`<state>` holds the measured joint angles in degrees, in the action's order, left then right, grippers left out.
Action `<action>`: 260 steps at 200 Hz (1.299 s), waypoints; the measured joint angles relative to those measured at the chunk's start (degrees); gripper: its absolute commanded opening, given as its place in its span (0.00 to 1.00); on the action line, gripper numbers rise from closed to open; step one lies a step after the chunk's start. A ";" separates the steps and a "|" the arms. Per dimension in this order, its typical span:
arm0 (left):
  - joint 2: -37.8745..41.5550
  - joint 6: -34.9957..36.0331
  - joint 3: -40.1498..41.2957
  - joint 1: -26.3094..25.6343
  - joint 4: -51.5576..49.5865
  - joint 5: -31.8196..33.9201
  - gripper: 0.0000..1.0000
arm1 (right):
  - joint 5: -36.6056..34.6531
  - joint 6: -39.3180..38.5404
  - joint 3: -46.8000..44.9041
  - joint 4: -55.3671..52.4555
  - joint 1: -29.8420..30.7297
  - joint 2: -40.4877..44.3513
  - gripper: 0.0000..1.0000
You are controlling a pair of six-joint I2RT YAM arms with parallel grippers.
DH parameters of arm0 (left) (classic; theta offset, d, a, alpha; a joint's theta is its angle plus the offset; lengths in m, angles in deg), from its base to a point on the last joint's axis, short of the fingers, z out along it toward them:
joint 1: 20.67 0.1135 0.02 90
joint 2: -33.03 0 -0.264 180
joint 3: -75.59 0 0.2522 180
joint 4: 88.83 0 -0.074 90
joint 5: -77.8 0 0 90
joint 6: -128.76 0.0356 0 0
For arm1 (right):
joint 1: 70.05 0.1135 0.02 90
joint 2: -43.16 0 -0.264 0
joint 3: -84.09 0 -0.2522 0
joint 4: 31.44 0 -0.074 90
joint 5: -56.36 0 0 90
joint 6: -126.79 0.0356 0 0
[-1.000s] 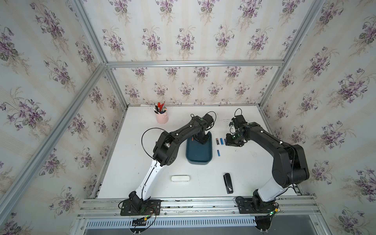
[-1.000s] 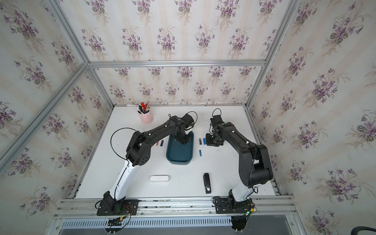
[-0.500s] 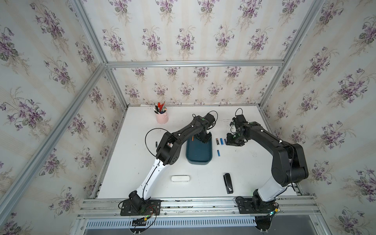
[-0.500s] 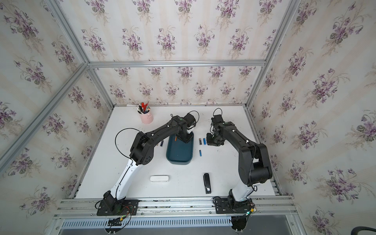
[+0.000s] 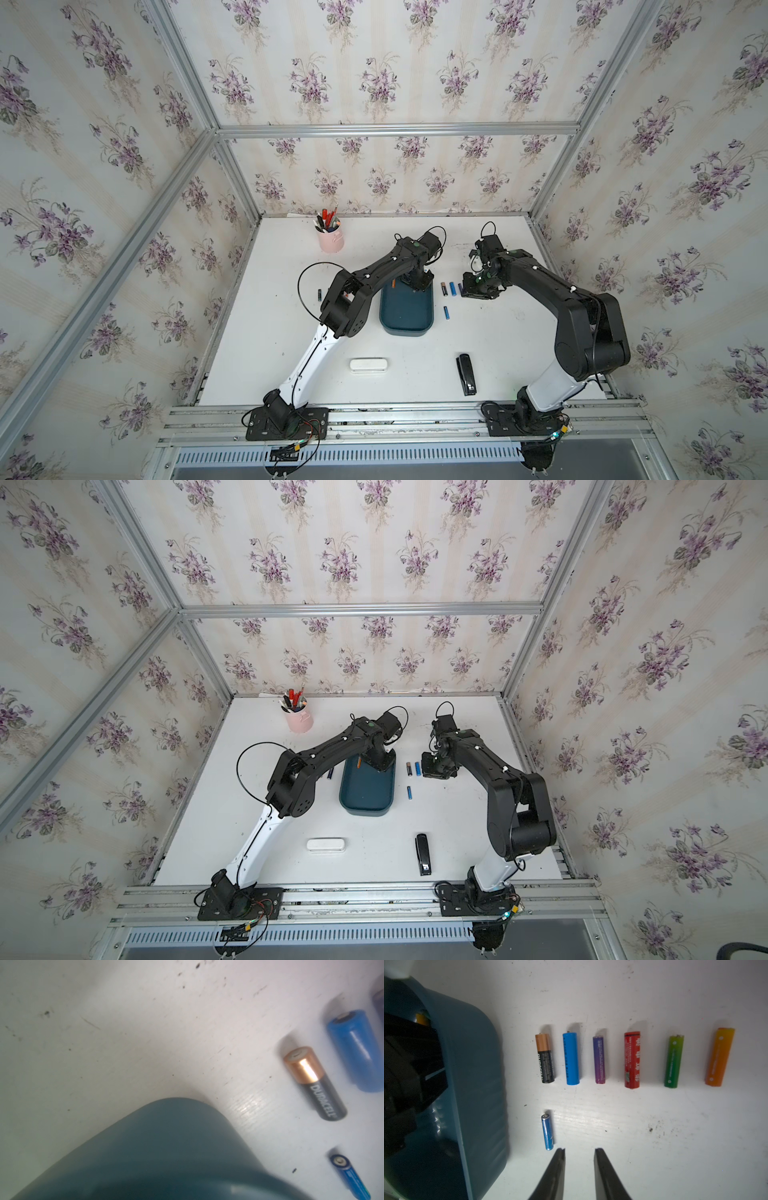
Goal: Take the batteries out of the storage box
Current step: Pick up the battery from the storage box, then place the battery at the center of the board.
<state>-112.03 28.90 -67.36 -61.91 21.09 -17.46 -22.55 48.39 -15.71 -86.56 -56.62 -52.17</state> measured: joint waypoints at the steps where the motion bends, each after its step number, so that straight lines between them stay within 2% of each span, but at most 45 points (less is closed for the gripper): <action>1: 0.00 0.00 0.00 0.00 0.00 0.00 0.10 | 0.00 0.00 -0.02 0.02 0.00 0.02 0.30; 61: 0.81 -2.38 0.44 0.04 -0.46 -0.20 0.09 | 0.22 -0.20 -0.96 0.79 0.00 0.68 0.30; 92: 4.07 -4.04 4.26 0.17 -2.47 -2.05 0.10 | 1.03 -0.22 -1.53 1.36 0.00 0.70 0.30; 159: 14.53 -11.54 14.64 2.49 -0.20 -5.46 0.10 | 2.49 -1.14 -2.51 3.04 0.00 0.94 0.30; 221: 26.05 -14.93 22.16 4.76 1.55 -6.08 0.11 | 3.23 -1.53 -3.10 3.98 0.00 1.25 0.30; 260: 36.72 -16.87 34.69 8.17 2.08 -4.50 0.12 | 4.35 -2.21 -3.43 4.50 0.00 0.63 0.30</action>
<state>-75.31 12.02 -32.67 -53.73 23.17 -21.96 -18.20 46.18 -19.14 -82.06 -56.62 -51.53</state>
